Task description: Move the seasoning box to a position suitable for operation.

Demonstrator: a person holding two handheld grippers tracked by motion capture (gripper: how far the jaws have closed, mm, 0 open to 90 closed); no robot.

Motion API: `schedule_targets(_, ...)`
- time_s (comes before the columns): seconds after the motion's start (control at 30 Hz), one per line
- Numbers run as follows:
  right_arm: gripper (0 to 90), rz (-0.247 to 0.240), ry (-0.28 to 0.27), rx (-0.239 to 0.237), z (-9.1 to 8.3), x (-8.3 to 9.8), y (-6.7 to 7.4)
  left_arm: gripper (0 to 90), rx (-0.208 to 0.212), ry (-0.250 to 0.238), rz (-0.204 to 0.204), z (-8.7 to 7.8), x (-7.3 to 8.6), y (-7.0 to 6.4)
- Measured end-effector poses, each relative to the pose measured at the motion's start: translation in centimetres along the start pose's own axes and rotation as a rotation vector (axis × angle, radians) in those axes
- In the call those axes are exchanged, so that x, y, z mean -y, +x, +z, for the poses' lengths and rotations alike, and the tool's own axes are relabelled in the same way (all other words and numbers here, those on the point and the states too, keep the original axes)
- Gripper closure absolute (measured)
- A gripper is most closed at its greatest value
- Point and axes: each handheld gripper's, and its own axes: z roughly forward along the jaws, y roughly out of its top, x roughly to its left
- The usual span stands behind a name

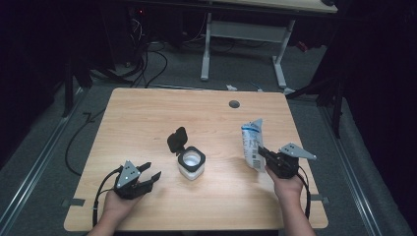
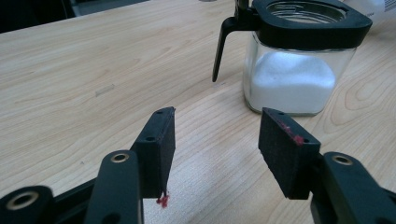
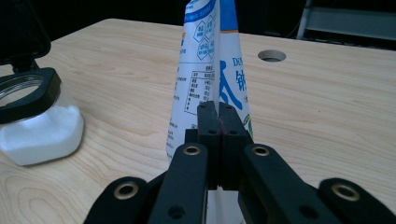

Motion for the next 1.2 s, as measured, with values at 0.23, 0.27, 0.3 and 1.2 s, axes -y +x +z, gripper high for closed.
schedule_targets(0.23, 90.0, 0.013, -0.039, -0.003, 0.6, 0.0, -0.1, 46.3, 0.005, 0.002, -0.004, 0.1, 0.0, 0.0)
schedule_targets(0.27, 90.0, 0.010, -0.043, 0.001, 0.7, 0.1, -0.1, 46.3, 0.008, 0.003, -0.005, 0.1, 0.0, 0.0)
schedule_targets(0.3, 90.0, 0.008, -0.047, 0.007, 0.8, 0.1, 0.0, 46.1, 0.011, 0.006, -0.005, 0.2, 0.0, 0.0)
schedule_targets(1.2, 79.5, 0.015, -0.039, 0.040, 1.4, 1.6, -0.4, 45.4, 0.006, 0.009, -0.024, 0.2, 0.1, 0.4)
